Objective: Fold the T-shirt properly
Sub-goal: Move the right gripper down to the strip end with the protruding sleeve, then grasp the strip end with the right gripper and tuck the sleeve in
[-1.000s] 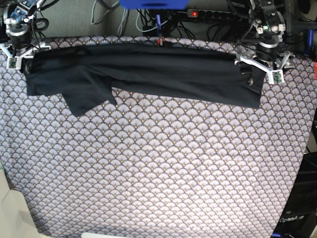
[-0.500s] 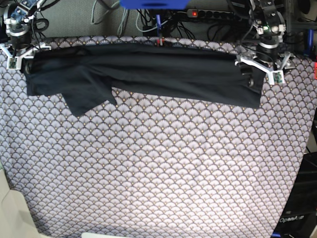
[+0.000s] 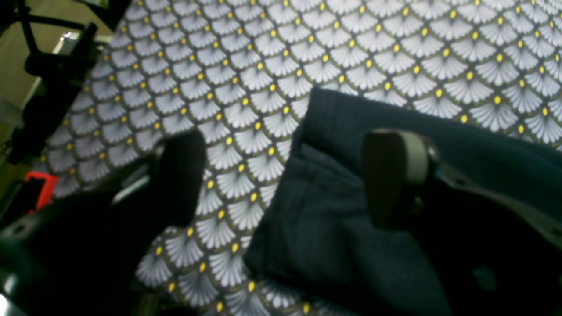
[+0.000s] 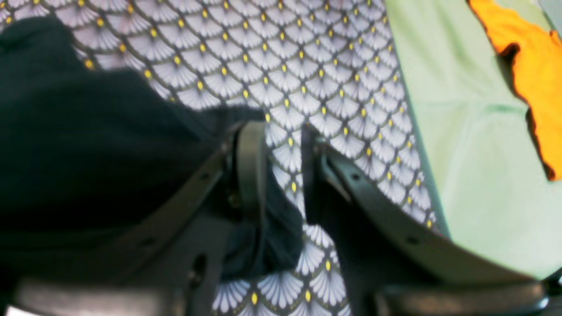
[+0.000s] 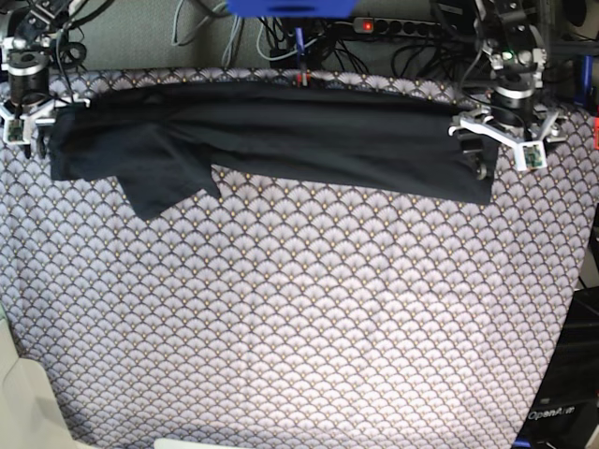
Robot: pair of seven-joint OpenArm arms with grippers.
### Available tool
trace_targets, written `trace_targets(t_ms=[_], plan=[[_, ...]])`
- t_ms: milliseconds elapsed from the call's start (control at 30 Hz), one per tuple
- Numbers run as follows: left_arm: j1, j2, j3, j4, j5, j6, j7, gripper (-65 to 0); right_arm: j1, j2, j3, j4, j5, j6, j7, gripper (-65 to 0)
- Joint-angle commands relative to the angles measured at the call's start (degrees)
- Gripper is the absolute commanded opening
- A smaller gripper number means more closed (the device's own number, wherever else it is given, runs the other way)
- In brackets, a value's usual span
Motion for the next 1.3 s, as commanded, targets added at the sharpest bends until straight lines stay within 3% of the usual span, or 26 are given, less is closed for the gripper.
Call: trace_targets(t_ms=[0,167,300,533,700,1267], plan=[[-0.06,-0.10,-1.21,1.42,-0.21,0.43,-1.34,-11.6,0.18,0.48,0.12,2.07,0.90,-0.27,1.56,-49.0],[-1.30,1.66,-4.46,1.42,-0.21,0.35,-1.25,-11.6,1.49,-0.75,-5.07,5.24,0.81,-0.27,1.47,-48.8],[-1.30,1.66,-4.46,1.33,-0.21,0.35,-1.08,-11.6,1.93,-2.33,-10.87,5.41,0.81,-0.27,0.24,-44.2],[-0.50,1.57,-4.55,1.33,-0.21,0.35,-1.25,-11.6,8.35,-3.21,-14.65,4.18,0.55,-0.27,-14.18,-38.2],[-0.42,1.57,-4.55,1.42,-0.21,0.35,-1.25,-11.6,11.17,-1.01,-17.99,-1.35,0.55,-0.27,-19.19,-36.0],[-0.86,1.57,-4.55,1.33,-0.21,0.35,-0.99,-11.6,14.77,-0.31,-19.84,-10.50,0.55,-0.27,-20.16,-35.9]])
